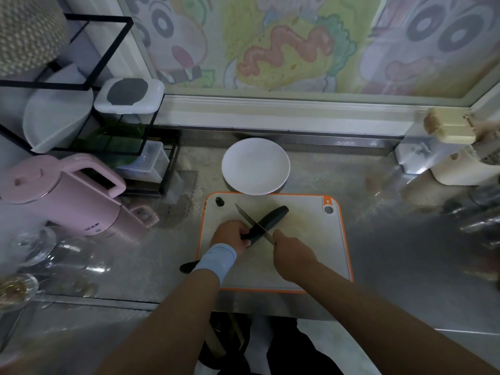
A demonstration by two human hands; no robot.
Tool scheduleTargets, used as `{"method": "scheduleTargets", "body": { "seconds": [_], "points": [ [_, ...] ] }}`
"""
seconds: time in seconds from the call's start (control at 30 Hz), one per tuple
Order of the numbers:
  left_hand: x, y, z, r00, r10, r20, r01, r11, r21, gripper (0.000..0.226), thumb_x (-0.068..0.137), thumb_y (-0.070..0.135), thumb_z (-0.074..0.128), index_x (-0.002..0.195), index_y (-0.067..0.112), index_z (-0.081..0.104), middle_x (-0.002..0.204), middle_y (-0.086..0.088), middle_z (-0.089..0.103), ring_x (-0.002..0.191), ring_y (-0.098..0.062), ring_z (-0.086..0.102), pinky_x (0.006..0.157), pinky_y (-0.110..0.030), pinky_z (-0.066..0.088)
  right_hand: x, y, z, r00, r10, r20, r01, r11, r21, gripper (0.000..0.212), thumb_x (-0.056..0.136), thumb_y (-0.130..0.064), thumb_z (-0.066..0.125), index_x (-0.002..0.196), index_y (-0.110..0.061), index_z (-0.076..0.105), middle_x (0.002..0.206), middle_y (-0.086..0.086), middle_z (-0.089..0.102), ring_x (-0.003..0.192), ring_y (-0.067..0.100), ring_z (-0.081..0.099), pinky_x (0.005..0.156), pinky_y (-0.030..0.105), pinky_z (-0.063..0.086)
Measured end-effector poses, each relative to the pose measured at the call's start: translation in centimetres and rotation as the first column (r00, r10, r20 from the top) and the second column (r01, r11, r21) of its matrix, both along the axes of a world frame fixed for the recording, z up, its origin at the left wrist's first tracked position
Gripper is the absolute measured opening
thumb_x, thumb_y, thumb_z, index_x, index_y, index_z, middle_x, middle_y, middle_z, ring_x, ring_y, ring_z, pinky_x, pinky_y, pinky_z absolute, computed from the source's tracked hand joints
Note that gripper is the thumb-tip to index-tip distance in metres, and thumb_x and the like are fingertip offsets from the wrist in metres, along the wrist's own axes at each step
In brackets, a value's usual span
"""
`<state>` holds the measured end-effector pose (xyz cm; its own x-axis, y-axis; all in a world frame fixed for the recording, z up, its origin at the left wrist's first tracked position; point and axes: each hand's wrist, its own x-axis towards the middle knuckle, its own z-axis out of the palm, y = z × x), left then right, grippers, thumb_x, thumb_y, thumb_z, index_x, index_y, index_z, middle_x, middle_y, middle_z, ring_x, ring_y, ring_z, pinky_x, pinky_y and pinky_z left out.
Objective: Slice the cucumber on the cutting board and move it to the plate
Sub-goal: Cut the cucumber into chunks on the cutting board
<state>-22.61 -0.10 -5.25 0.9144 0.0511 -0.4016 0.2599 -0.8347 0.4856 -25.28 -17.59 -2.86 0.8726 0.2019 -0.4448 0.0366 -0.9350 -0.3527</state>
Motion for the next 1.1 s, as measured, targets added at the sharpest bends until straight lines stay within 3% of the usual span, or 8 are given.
{"method": "scheduleTargets", "body": {
  "seconds": [0.13, 0.23, 0.33, 0.5, 0.67, 0.73, 0.83, 1.1],
  "points": [
    [-0.1, 0.2, -0.2, 0.999, 0.035, 0.000, -0.035, 0.999, -0.039, 0.026, 0.079, 0.024, 0.072, 0.104, 0.019, 0.068, 0.104, 0.001, 0.066, 0.093, -0.019, 0.062, 0.084, -0.031, 0.050, 0.1, 0.0, -1.1, 0.999, 0.003, -0.053, -0.003, 1.000, 0.001, 0.028, 0.092, -0.009, 0.039, 0.120, -0.014, 0.040, 0.081, 0.004, 0.051, 0.068, 0.021, 0.049, 0.059, 0.033, 0.041],
    [0.0, 0.3, -0.4, 0.999, 0.036, 0.001, -0.036, 0.998, -0.060, 0.025, 0.078, 0.024, 0.072, 0.102, 0.019, 0.068, 0.103, 0.001, 0.067, 0.091, -0.018, 0.062, 0.085, -0.032, 0.051, -0.4, -0.3, -2.3, 0.999, -0.025, -0.038, 0.026, 0.999, 0.031, 0.020, 0.095, -0.015, 0.035, 0.115, -0.016, 0.041, 0.074, 0.002, 0.050, 0.065, 0.021, 0.052, 0.057, 0.036, 0.046],
    [-0.1, 0.4, -0.4, 0.999, 0.039, 0.002, -0.039, 0.998, -0.058, 0.026, 0.077, 0.026, 0.072, 0.102, 0.020, 0.068, 0.103, 0.002, 0.066, 0.091, -0.018, 0.062, 0.084, -0.033, 0.051, -0.5, -0.1, -2.8, 0.999, -0.042, -0.027, 0.043, 0.998, 0.049, 0.014, 0.097, -0.016, 0.035, 0.110, -0.016, 0.041, 0.068, -0.001, 0.044, 0.059, 0.016, 0.046, 0.049, 0.028, 0.033],
    [-0.6, 0.7, 0.2, 1.000, 0.003, 0.009, -0.003, 0.996, -0.092, 0.029, 0.079, 0.026, 0.071, 0.106, 0.017, 0.066, 0.107, -0.001, 0.064, 0.094, -0.018, 0.060, 0.086, -0.032, 0.049, 0.6, 0.6, -2.1, 0.999, -0.004, -0.052, 0.008, 0.998, 0.068, 0.010, 0.097, -0.017, 0.036, 0.106, -0.017, 0.041, 0.074, -0.001, 0.045, 0.068, 0.019, 0.049, 0.060, 0.032, 0.039],
    [-2.8, 3.9, 0.2, 0.996, -0.083, -0.045, 0.084, 0.996, 0.027, 0.043, 0.069, 0.029, 0.073, 0.108, 0.015, 0.061, 0.107, -0.003, 0.056, 0.098, -0.022, 0.056, 0.085, -0.037, 0.048, 0.8, 0.7, -1.2, 0.998, -0.050, -0.030, 0.052, 0.996, 0.079, 0.013, 0.101, -0.028, 0.032, 0.090, -0.022, 0.038, 0.072, 0.001, 0.048, 0.063, 0.018, 0.049, 0.058, 0.034, 0.042],
    [-3.6, 5.4, 0.2, 0.989, -0.110, -0.103, 0.118, 0.990, 0.073, 0.043, 0.070, 0.030, 0.072, 0.109, 0.021, 0.058, 0.107, 0.000, 0.052, 0.098, -0.021, 0.053, 0.084, -0.033, 0.047, 0.8, 0.6, -0.6, 0.997, -0.072, -0.004, 0.072, 0.992, 0.104, 0.015, 0.101, -0.031, 0.032, 0.091, -0.024, 0.040, 0.075, 0.001, 0.052, 0.065, 0.017, 0.050, 0.058, 0.032, 0.040],
    [-3.8, 6.1, 0.6, 0.980, -0.135, -0.146, 0.148, 0.985, 0.088, 0.023, 0.076, 0.028, 0.067, 0.096, 0.017, 0.063, 0.099, -0.002, 0.058, 0.093, -0.023, 0.056, 0.077, -0.029, 0.046, 1.0, 0.8, 0.5, 0.998, -0.057, 0.041, 0.051, 0.990, 0.132, 0.015, 0.101, -0.031, 0.034, 0.095, -0.021, 0.044, 0.079, 0.002, 0.055, 0.069, 0.020, 0.052, 0.059, 0.031, 0.037],
    [-3.5, 3.3, 0.6, 0.990, -0.081, -0.113, 0.083, 0.996, 0.013, 0.038, 0.070, 0.039, 0.073, 0.104, 0.025, 0.064, 0.102, 0.005, 0.062, 0.091, -0.015, 0.059, 0.073, -0.023, 0.044, -0.1, 1.7, 1.9, 0.998, 0.000, 0.064, -0.010, 0.989, 0.145, 0.014, 0.101, -0.031, 0.036, 0.099, -0.019, 0.043, 0.081, 0.006, 0.056, 0.070, 0.024, 0.054, 0.060, 0.035, 0.043]
  ]
}}
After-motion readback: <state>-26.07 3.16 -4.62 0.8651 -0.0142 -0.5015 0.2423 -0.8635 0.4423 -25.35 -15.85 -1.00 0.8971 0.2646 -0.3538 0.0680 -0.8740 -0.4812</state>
